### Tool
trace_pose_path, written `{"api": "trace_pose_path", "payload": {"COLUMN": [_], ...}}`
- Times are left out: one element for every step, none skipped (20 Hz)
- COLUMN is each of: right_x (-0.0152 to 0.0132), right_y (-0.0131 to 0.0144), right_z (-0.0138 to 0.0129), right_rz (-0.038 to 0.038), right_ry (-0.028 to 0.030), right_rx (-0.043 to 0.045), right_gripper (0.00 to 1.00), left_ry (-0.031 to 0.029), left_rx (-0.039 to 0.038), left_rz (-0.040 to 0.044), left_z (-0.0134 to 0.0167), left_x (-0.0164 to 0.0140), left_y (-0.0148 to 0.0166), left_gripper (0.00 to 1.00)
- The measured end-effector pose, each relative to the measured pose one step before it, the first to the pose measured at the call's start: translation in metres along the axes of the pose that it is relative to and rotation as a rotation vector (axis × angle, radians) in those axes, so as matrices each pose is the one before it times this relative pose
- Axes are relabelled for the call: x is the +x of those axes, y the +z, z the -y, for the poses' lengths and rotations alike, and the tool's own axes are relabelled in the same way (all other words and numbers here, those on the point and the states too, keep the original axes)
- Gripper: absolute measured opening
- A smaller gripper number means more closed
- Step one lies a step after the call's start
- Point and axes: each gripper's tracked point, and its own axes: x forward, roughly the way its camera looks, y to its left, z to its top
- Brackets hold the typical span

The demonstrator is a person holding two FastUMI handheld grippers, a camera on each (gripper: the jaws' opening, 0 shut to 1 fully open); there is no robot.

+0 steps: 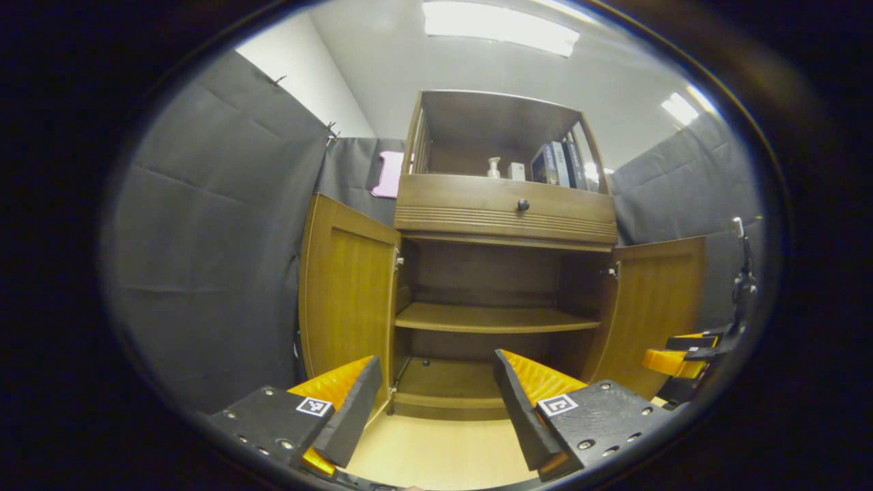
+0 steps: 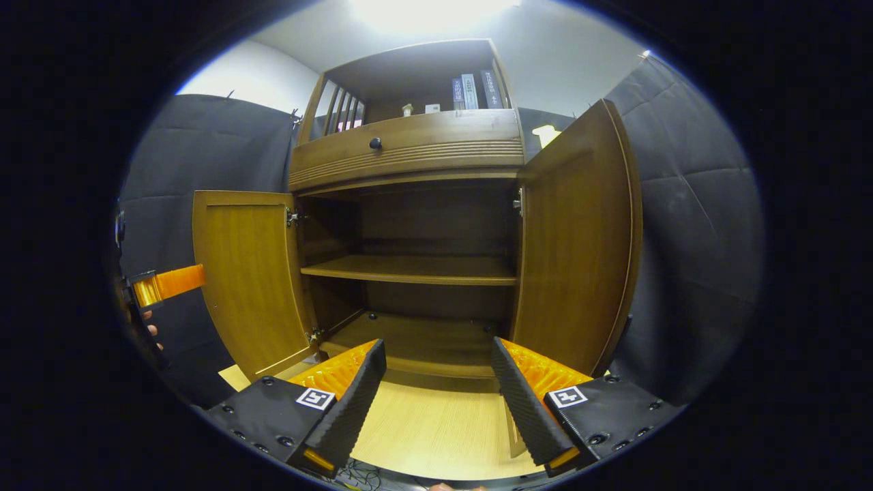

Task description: Open the right door of the double-door shoe cabinet with the right hand, and open the left door with the left hand.

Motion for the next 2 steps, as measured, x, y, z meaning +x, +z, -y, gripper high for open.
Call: {"api": "trace_pose_path", "payload": {"right_x": [-0.00096, -0.00060], "right_y": [-0.00206, -0.00047], "right_z": [-0.00011, 0.00007], "right_rz": [-0.00286, -0.00430], "right_ry": [-0.00283, -0.00351], "right_rx": [0.00289, -0.00136], "right_gripper": [0.98, 0.98], "left_ry": [-0.00682, -0.01044], "left_rx": [0.00415, 0.00575], "left_rz": [-0.00094, -0.00396], "left_z": [0.00178, 0.00197], "left_x": [0.00230, 0.00218], "left_y": [-0.00014, -0.00157], "left_gripper": [0.92, 0.92]}}
